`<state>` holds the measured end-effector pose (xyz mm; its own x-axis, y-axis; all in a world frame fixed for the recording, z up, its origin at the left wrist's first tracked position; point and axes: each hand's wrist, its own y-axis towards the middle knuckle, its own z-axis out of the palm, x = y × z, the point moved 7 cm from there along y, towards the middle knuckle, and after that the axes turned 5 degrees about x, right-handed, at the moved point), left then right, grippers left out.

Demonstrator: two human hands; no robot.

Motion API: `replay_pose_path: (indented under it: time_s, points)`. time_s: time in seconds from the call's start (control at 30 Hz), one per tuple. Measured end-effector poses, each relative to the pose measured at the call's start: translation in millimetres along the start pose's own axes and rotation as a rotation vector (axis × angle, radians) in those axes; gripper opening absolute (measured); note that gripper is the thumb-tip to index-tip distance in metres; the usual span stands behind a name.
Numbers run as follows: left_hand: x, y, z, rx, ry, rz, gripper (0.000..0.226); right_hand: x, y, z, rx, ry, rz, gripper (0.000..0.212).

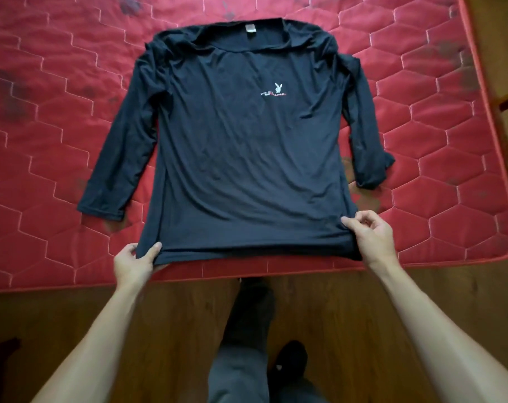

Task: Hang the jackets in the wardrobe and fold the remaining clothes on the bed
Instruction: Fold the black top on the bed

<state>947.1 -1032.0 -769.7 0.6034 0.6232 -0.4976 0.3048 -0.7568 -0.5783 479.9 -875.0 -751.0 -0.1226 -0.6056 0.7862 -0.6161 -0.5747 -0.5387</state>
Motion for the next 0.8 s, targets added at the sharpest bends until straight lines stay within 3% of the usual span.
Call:
replay_pose_path:
  time_s: [0.07, 0.2, 0.33, 0.5, 0.63, 0.73, 0.8]
  points:
    - [10, -2, -5, -0.037, 0.047, -0.043, 0.037, -11, -13, -11, -0.032, -0.132, 0.05, 0.017]
    - [17, -10, -6, -0.031, 0.243, -0.172, 0.042, -45, -37, -39, -0.095, -0.348, 0.304, 0.042]
    - [-35, -16, 5, -0.101, 0.368, -0.01, 0.029, -29, -21, -45, -0.118, -0.402, 0.376, 0.046]
    - [-120, -22, 86, 0.183, 0.262, 0.124, 0.014, 19, 39, -37, -0.154, -0.39, 0.304, 0.042]
    - [-173, -40, 169, 0.434, 0.239, 0.254, 0.007, 31, 96, -42, -0.251, -0.255, 0.335, 0.068]
    - [-198, -54, 219, 0.602, 0.197, 0.262, 0.006, -1, 145, -51, -0.242, -0.116, 0.41, 0.088]
    - [-215, -63, 243, 0.66, 0.169, 0.289, 0.008, 21, 150, -50, -0.199, -0.17, 0.387, 0.063]
